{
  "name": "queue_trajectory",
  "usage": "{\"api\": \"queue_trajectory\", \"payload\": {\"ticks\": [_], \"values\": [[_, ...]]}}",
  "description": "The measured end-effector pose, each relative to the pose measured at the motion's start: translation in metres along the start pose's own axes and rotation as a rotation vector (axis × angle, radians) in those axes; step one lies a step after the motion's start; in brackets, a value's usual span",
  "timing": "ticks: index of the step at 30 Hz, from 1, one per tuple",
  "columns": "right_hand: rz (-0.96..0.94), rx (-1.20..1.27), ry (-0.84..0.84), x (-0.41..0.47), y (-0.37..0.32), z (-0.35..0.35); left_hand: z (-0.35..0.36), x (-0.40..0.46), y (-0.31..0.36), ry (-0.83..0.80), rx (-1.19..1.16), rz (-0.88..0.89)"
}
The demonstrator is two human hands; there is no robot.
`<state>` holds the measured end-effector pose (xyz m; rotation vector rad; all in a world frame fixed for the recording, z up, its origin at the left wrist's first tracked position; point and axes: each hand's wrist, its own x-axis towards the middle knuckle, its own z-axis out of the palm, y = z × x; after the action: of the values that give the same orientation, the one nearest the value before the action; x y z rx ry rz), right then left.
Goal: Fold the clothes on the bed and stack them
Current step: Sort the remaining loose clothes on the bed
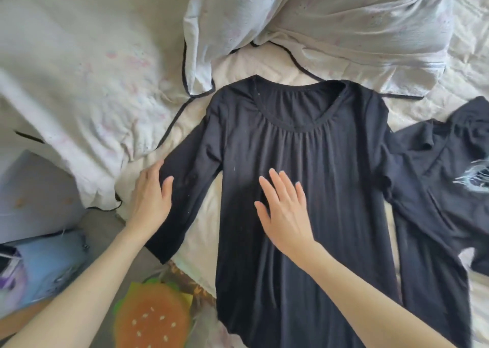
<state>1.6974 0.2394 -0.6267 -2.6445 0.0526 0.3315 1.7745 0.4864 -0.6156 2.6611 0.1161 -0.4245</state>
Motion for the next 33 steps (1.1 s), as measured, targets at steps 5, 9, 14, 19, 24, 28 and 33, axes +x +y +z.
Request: {"api": "queue_trajectory", "payload": {"ticks": [5, 9, 14, 19, 24, 28, 33], "values": [[-0.051, -0.1, -0.04, -0.017, -0.034, 0.031, -0.002, -0.001, -0.043, -0.092, -0.083, -0.159], [0.064, -0.191, -0.166, -0.017, -0.037, 0.053, -0.011, 0.012, -0.058, -0.226, -0.249, -0.22], [0.161, -0.241, -0.204, -0.014, -0.05, 0.053, -0.048, 0.016, -0.076, -0.3, -0.267, -0.172], [0.273, -0.223, -0.238, -0.005, -0.069, 0.049, -0.095, 0.028, -0.078, -0.297, -0.394, -0.213], [0.376, -0.163, -0.182, 0.001, -0.09, 0.043, -0.121, 0.035, -0.075, -0.523, -0.518, -0.247], [0.361, -0.018, 0.027, 0.003, -0.121, 0.046, -0.13, 0.042, -0.074, -0.51, -0.481, -0.294], [0.717, 0.97, -0.113, 0.014, -0.178, 0.055, -0.135, 0.046, -0.067, -0.465, -0.522, -0.315]]}}
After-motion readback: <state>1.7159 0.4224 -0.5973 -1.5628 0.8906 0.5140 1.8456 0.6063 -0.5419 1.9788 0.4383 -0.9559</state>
